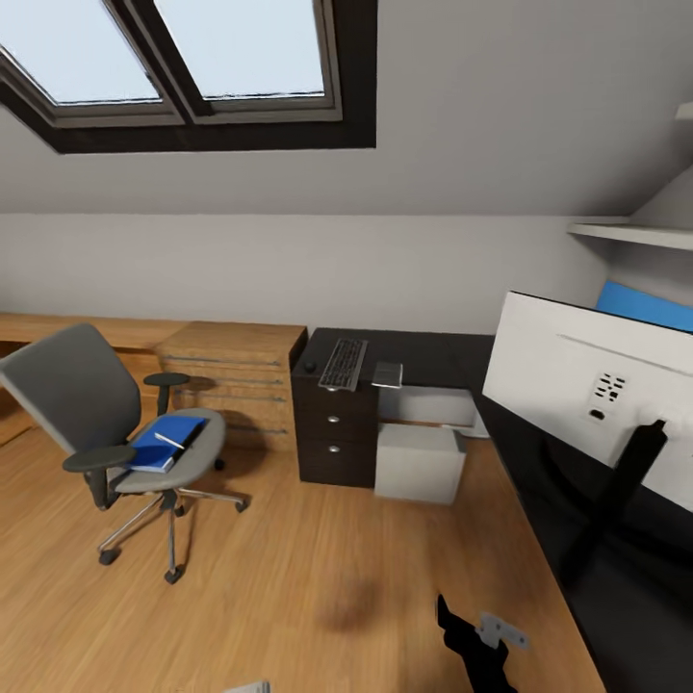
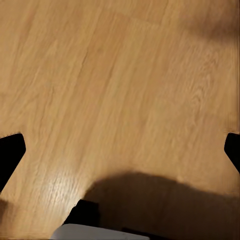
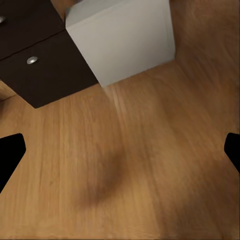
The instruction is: In the bedroom, organize the workspace by keeping the computer under the desk, ensuring the monitor is on the desk, placing the keyboard on the desk next to the monitor, placing the mouse on the desk next to the keyboard, moving the folder from the swivel chair onto the desk next to the mouse, stacking the notebook on top of the folder with the pen on top of the notebook, and positioning the swivel chair next to the desk.
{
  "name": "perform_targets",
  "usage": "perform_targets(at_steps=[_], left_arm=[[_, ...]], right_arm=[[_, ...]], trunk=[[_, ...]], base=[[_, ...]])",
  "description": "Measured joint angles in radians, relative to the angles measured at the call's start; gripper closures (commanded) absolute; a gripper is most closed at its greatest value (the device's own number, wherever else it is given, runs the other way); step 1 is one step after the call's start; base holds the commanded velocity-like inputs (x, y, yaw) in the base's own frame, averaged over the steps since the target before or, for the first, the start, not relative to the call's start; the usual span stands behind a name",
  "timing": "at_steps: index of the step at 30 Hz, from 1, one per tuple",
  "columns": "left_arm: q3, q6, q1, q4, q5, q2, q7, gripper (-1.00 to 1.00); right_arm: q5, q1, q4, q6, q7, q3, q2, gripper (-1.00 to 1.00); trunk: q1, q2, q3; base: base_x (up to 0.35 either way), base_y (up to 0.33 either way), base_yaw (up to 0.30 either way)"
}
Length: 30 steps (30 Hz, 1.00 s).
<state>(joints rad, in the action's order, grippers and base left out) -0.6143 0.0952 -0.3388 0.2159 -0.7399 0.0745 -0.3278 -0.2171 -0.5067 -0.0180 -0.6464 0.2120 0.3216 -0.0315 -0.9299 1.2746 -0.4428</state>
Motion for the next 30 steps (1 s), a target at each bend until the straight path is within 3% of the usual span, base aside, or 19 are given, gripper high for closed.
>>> perform_targets(at_steps=[12,19,30], left_arm=[[0.000,0.012,0.000,0.000,0.001,0.000,-0.002,-1.00],[0.000,0.059,0.001,-0.001,-0.001,0.001,-0.007,-1.00],[0.000,0.063,0.001,-0.001,0.000,0.001,-0.008,-1.00]], right_arm=[[0.019,0.000,0.000,0.000,0.000,0.000,-0.002,-1.00],[0.019,0.000,0.000,0.002,0.000,0.000,-0.008,-1.00],[0.019,0.000,0.000,0.002,0.000,0.000,-0.004,-1.00]], trunk=[[0.046,-0.084,0.037],[0.073,-0.133,0.058],[0.115,-0.210,0.093]], base=[[-0.341,-0.003,-0.244],[-0.339,-0.114,-0.039],[-0.293,-0.223,-0.002]])
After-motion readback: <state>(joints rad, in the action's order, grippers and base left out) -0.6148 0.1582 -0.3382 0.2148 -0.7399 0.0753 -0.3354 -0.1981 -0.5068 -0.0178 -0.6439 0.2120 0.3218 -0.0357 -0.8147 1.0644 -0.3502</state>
